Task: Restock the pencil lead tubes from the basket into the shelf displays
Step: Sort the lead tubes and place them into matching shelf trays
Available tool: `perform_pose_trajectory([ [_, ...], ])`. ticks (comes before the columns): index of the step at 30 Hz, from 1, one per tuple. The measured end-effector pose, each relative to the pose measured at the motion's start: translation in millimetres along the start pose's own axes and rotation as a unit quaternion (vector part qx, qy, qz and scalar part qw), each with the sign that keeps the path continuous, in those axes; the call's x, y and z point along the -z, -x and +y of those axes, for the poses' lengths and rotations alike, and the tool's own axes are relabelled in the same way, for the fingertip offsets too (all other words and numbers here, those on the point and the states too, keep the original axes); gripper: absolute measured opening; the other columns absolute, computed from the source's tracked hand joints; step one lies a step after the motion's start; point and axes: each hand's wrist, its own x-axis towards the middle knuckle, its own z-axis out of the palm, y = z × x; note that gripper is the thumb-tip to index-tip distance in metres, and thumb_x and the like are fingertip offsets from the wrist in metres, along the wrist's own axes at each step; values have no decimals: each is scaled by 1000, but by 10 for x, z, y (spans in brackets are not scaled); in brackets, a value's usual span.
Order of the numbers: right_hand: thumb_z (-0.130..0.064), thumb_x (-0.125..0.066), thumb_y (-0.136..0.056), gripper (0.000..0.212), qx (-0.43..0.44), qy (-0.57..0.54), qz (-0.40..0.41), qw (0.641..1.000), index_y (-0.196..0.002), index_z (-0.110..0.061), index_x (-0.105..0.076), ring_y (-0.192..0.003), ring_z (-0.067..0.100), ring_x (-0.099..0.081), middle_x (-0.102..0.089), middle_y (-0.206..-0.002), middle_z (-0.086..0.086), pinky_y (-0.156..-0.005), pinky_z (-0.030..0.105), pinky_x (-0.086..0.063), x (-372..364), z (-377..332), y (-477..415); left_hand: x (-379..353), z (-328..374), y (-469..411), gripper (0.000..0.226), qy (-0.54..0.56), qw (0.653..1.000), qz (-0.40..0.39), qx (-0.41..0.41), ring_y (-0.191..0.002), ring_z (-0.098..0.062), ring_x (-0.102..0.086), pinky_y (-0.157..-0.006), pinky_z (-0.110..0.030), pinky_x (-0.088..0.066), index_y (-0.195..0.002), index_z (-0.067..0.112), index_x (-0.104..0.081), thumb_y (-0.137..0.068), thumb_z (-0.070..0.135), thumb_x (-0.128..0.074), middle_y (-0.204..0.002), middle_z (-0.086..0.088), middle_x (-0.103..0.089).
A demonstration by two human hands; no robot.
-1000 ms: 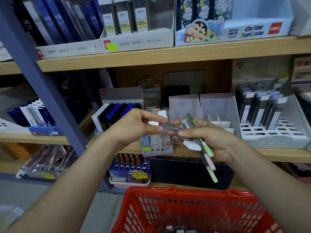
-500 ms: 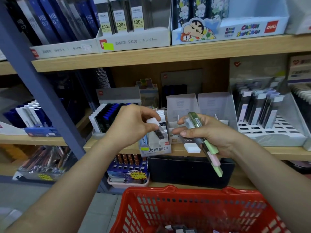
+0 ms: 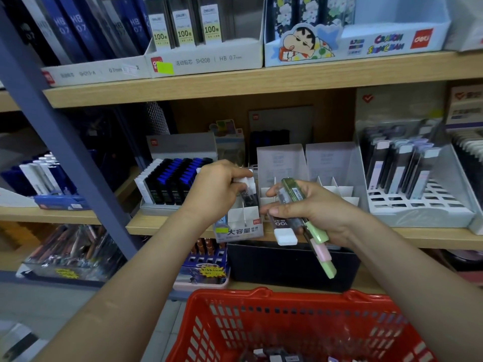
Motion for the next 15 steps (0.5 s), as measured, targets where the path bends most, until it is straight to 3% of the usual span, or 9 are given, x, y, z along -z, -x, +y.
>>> perform_pose_trajectory([
  [3, -10, -80, -65, 42, -1, -3, -3, 1000, -103, -14, -64, -92, 39, -50, -65, -112, 32, -49, 26, -45, 29, -2, -11, -43, 8, -15, 33, 14, 999, 28, 29, -92, -12, -61, -87, -24, -50, -116, 20, -68, -84, 17, -73, -100, 2, -67],
  [5, -8, -80, -65, 42, 2, -9, -2, 1000, -104, -13, -65, -93, 48, -53, -66, -111, 30, -65, 39, -56, 54, 14, -32, -66, -1, -32, 29, 19, 998, 37, 42, -85, -6, -60, -82, -22, -51, -110, 20, -70, -82, 20, -76, -98, 4, -68],
  [6, -9, -81, -64, 43, 3, -12, 2, 1000, -105, -13, -65, -96, 50, -54, -66, -111, 30, -78, 49, -56, 63, 19, -39, -80, -9, -40, 28, 15, 999, 32, 42, -85, -4, -59, -81, -19, -48, -110, 19, -71, -82, 21, -75, -101, 3, -70],
  [7, -9, -81, -63, 44, 4, -14, 4, 1000, -105, -13, -66, -97, 48, -54, -66, -111, 31, -82, 51, -54, 64, 20, -41, -91, -18, -45, 28, 12, 999, 25, 40, -86, -3, -58, -81, -16, -46, -110, 19, -72, -82, 21, -75, -105, 3, -71],
  [11, -8, -81, -63, 44, 2, -35, 11, 999, -104, -11, -66, -91, 38, -55, -69, -108, 28, -73, 38, -47, 71, 22, -53, -93, -25, -55, 28, -15, 1000, 4, 24, -87, -4, -56, -82, -18, -45, -110, 21, -72, -83, 22, -74, -105, 4, -68],
  [13, -3, -78, -72, 35, 1, -37, 20, 999, -104, -10, -66, -80, 32, -61, -70, -107, 26, -54, 26, -48, 68, 17, -53, -89, -29, -63, 32, -46, 999, -8, 6, -86, -6, -54, -79, -21, -45, -113, 22, -70, -81, 24, -76, -97, 5, -62],
  [15, 0, -75, -77, 30, 0, -35, 37, 999, -103, -12, -65, -83, 30, -65, -71, -107, 25, -42, 21, -44, 65, 21, -65, -79, -19, -59, 37, -60, 998, -25, -1, -84, -7, -53, -75, -20, -43, -115, 22, -67, -80, 25, -77, -91, 10, -56],
])
